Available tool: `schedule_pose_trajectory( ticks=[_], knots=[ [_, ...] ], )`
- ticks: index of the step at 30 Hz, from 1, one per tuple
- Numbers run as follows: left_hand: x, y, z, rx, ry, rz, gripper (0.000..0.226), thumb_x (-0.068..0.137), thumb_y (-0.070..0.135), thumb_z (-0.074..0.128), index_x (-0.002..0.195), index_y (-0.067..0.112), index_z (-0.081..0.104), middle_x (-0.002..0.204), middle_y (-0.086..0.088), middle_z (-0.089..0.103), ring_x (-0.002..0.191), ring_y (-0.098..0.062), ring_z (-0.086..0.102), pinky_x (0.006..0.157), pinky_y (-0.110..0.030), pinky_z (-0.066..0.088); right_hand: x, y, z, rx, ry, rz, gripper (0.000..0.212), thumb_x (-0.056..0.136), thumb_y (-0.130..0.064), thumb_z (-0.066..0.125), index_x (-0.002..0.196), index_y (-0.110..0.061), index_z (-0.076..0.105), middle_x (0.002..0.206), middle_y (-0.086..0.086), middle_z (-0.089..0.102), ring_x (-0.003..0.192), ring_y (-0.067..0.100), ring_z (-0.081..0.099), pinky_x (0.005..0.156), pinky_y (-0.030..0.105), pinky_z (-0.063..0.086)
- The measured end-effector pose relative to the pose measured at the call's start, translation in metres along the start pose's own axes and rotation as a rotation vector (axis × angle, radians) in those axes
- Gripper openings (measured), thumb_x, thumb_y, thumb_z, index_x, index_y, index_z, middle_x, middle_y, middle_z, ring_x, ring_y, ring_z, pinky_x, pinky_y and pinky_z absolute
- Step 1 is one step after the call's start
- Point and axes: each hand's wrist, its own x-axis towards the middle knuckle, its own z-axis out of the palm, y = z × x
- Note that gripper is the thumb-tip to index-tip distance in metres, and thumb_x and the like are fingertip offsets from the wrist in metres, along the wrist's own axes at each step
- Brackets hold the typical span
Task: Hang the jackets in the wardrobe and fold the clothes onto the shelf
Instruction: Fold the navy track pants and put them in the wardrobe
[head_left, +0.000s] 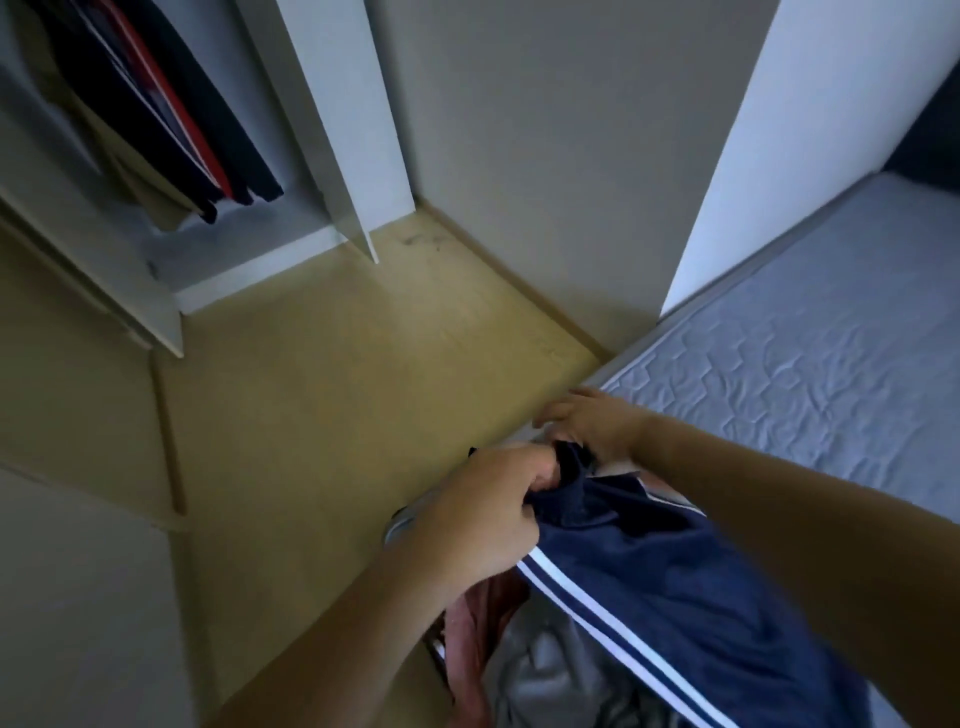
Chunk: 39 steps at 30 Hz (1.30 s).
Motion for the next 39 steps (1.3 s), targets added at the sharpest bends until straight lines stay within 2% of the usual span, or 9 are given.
schedule_pose_trajectory(
  ticks=[2,5,9,13,21,26,30,33,39],
  knots=[
    [-0.024,0.037,-0.030,0.048,0.131,-0.018,0.029,0.068,0.002,0.047,0.065,0.031,0.042,0.067,0.013,0.051,0.062,-0.009,0.047,0.051,-0.020,0.031,-0.051,-0.007,-0.050,-0.064,0.087,0.065,0.033,0.081,-0.032,0.063,0.113,-0.025,0.065,0.126,-0.003,0.059,0.124,0.018,0.049,0.114,0.033,0.024],
    [-0.068,0.094,-0.061,0.070,0.248,-0.171,0.020,0.075,0.004,0.048,0.077,0.024,0.045,0.074,0.005,0.054,0.065,-0.013,0.052,0.049,-0.024,0.034,-0.155,-0.023,-0.111,-0.023,0.205,0.312,0.022,0.079,-0.029,0.057,0.101,-0.028,0.061,0.100,-0.001,0.067,0.098,0.026,0.063,0.083,0.032,0.050],
    [-0.126,0.191,-0.084,-0.005,0.344,-0.259,0.014,0.082,0.009,0.049,0.093,0.017,0.046,0.086,-0.001,0.056,0.071,-0.016,0.054,0.052,-0.027,0.040,-0.303,-0.062,-0.177,-0.089,0.280,0.460,0.031,0.083,-0.029,0.053,0.113,-0.034,0.046,0.096,-0.003,0.062,0.090,0.024,0.061,0.065,0.030,0.038],
    [-0.174,0.300,-0.108,-0.152,0.451,-0.246,0.023,0.075,0.008,0.044,0.095,0.020,0.047,0.091,0.000,0.057,0.075,-0.016,0.057,0.054,-0.027,0.041,-0.445,-0.108,-0.241,-0.102,0.305,0.683,0.016,0.082,-0.026,0.052,0.095,-0.022,0.061,0.074,-0.006,0.049,0.073,0.020,0.053,0.060,0.028,0.040],
    [-0.231,0.499,-0.161,-0.403,0.677,-0.052,0.041,0.078,0.011,0.038,0.118,0.010,0.048,0.106,-0.004,0.056,0.073,-0.016,0.051,0.056,-0.028,0.036,-0.693,-0.210,-0.340,0.361,0.513,0.825,0.032,0.063,-0.047,0.080,0.085,-0.029,0.065,0.084,-0.008,0.066,0.079,0.013,0.063,0.072,0.032,0.054],
    [-0.287,0.592,-0.178,-0.252,0.767,0.122,0.016,0.072,0.013,0.032,0.083,0.015,0.044,0.078,0.002,0.050,0.060,-0.015,0.042,0.051,-0.029,0.028,-0.799,-0.267,-0.364,0.337,0.629,0.973,0.040,0.057,-0.056,0.081,0.081,-0.028,0.065,0.080,-0.010,0.066,0.073,0.010,0.061,0.061,0.025,0.044],
    [-0.313,0.648,-0.178,-0.065,0.859,0.234,0.026,0.071,0.017,0.031,0.091,0.014,0.047,0.075,0.007,0.046,0.063,-0.015,0.044,0.054,-0.030,0.029,-0.865,-0.298,-0.368,0.432,0.637,1.040,0.046,0.055,-0.055,0.084,0.086,-0.023,0.070,0.081,-0.007,0.071,0.075,0.014,0.067,0.070,0.027,0.052],
    [-0.320,0.687,-0.159,0.011,0.897,0.278,0.024,0.073,0.016,0.033,0.092,0.014,0.048,0.072,0.008,0.042,0.063,-0.018,0.043,0.056,-0.031,0.027,-0.914,-0.309,-0.357,0.598,0.615,1.018,0.047,0.061,-0.048,0.084,0.097,-0.021,0.073,0.091,-0.004,0.075,0.089,0.022,0.071,0.092,0.039,0.053],
    [-0.303,0.744,-0.078,0.080,0.797,0.263,0.022,0.072,0.014,0.033,0.091,0.013,0.045,0.071,0.005,0.041,0.072,-0.027,0.045,0.060,-0.033,0.026,-0.990,-0.285,-0.290,1.108,0.607,0.740,0.029,0.074,-0.024,0.075,0.100,-0.010,0.074,0.109,0.009,0.072,0.101,0.023,0.070,0.096,0.038,0.052]
  ],
)
